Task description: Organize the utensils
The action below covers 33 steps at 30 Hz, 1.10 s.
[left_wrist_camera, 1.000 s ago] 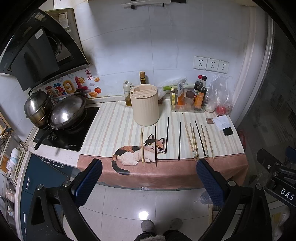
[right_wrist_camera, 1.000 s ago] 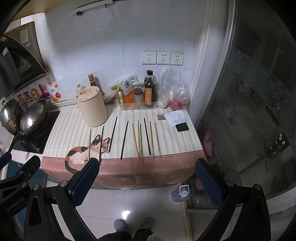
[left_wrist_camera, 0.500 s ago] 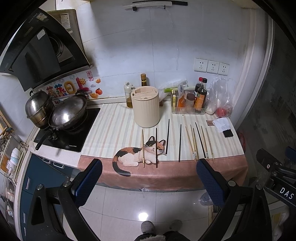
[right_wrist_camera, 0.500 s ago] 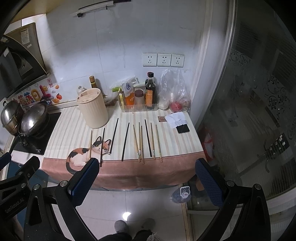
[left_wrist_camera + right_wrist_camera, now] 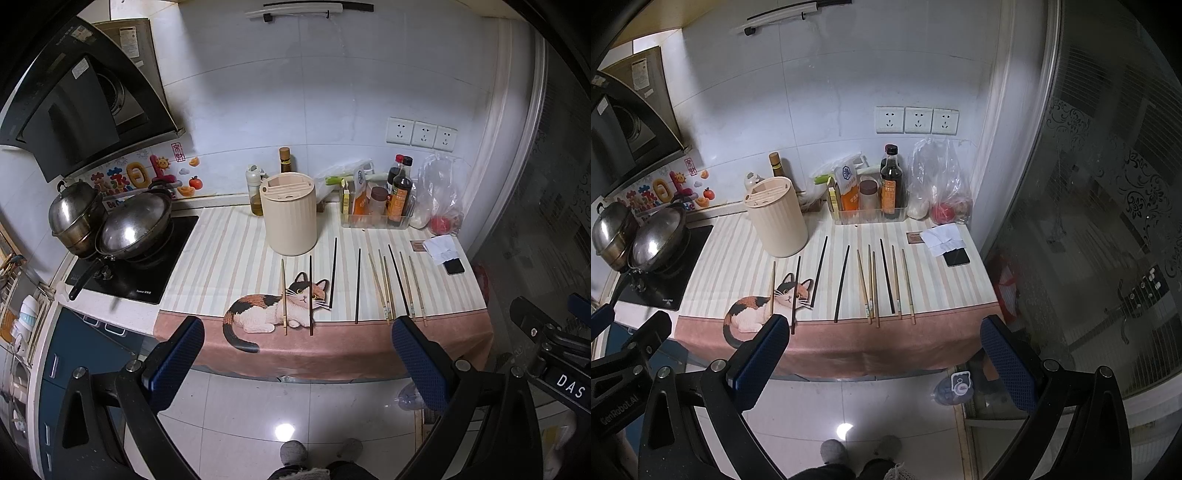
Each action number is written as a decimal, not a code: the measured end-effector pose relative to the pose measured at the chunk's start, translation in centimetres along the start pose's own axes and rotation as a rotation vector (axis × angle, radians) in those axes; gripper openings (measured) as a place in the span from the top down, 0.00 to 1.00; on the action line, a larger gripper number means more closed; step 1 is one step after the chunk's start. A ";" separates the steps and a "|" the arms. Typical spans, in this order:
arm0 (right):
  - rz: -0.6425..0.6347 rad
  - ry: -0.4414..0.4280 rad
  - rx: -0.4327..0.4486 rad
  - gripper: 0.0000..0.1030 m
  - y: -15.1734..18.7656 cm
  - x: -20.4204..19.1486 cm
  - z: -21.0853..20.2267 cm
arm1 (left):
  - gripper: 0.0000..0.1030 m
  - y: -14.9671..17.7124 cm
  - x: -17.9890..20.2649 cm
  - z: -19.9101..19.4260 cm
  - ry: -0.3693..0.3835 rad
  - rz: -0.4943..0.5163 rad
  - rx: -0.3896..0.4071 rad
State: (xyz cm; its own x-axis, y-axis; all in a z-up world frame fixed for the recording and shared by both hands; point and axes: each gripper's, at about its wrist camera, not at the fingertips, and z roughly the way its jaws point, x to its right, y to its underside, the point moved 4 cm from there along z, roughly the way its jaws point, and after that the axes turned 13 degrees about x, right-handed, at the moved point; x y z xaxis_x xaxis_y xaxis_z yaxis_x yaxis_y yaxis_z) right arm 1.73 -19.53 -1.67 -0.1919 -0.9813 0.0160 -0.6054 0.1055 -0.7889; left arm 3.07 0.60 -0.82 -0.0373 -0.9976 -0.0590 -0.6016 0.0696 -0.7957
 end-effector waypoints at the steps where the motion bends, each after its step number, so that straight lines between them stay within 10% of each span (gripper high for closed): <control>1: 0.001 0.000 -0.001 0.00 0.0 0.0 0.0 | 0.00 0.0 0.0 0.0 -0.001 0.000 0.000; 13: 0.025 -0.005 0.015 0.00 -0.4 0.0 0.2 | 0.00 -0.7 0.1 0.6 -0.011 -0.022 0.043; 21: 0.066 -0.034 0.089 0.00 -0.5 0.6 4.4 | 0.00 -0.2 -0.4 5.8 -0.183 -0.002 0.124; 33: 0.027 -0.102 -0.145 0.13 4.2 -5.0 22.3 | 0.01 4.7 -5.0 22.9 -0.244 -0.049 -0.158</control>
State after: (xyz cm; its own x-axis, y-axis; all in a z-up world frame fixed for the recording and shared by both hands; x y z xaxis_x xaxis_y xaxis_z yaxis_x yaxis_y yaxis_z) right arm 17.36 -17.75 -18.71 -0.1345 -0.9883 -0.0721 -0.7078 0.1468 -0.6910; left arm 18.66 6.02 -18.08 0.1763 -0.9675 -0.1812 -0.7156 0.0004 -0.6985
